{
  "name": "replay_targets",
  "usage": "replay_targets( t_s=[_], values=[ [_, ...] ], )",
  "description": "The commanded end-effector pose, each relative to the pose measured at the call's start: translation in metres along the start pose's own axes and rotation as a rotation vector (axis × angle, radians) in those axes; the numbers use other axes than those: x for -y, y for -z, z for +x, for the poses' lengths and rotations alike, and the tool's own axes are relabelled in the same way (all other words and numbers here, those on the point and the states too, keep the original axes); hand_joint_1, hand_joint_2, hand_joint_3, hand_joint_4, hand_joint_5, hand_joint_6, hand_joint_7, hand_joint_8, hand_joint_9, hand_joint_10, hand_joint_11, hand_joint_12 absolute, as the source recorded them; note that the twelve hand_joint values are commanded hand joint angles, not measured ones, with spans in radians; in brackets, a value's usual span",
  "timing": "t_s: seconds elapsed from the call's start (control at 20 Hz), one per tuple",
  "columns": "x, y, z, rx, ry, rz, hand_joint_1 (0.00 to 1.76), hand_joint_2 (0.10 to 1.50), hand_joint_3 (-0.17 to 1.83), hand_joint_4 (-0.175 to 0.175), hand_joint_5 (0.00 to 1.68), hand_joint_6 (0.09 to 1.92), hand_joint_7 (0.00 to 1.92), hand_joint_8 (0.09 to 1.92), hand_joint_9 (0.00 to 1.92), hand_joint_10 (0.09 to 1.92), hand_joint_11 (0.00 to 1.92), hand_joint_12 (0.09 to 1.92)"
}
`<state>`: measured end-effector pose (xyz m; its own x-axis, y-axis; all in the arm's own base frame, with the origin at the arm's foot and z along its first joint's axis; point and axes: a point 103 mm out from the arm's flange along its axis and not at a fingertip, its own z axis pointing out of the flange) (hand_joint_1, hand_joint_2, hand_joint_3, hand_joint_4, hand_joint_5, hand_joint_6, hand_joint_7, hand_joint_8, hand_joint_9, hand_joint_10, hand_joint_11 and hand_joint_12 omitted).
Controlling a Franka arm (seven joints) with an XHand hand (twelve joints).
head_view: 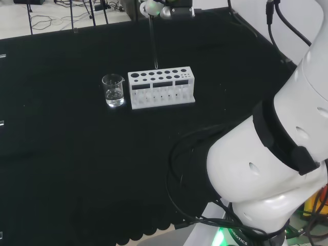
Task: Stir in the beaker to the left of the white test tube rack with the glass rod.
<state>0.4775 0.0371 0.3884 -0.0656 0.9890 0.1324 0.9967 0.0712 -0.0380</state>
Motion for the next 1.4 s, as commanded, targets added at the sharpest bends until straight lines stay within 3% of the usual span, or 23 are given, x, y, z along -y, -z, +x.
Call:
replay_targets(
  t_s=[0.05, 0.45, 0.65, 1.0, 1.4],
  values=[
    [-0.012, -0.010, 0.021, 0.043, 0.043, 0.027, 1.30, 0.65, 0.92, -0.175, 0.97, 1.09, 1.13, 1.30, 1.42, 1.16, 1.54, 0.84],
    [-0.015, -0.009, 0.032, 0.002, 0.093, 0.020, 1.30, 0.64, 0.93, -0.175, 0.97, 1.09, 1.14, 1.28, 1.43, 1.15, 1.54, 0.84],
    [-0.024, -0.012, 0.049, -0.022, 0.161, 0.022, 1.30, 0.64, 0.92, -0.175, 0.96, 1.09, 1.15, 1.27, 1.43, 1.15, 1.54, 0.84],
    [-0.042, -0.019, 0.079, -0.060, 0.238, 0.011, 1.30, 0.64, 0.92, -0.175, 0.97, 1.09, 1.14, 1.28, 1.43, 1.15, 1.54, 0.84],
    [-0.070, -0.025, 0.097, -0.067, 0.275, 0.006, 1.30, 0.63, 0.93, -0.175, 0.98, 1.08, 1.14, 1.29, 1.43, 1.15, 1.54, 0.84]
  ],
)
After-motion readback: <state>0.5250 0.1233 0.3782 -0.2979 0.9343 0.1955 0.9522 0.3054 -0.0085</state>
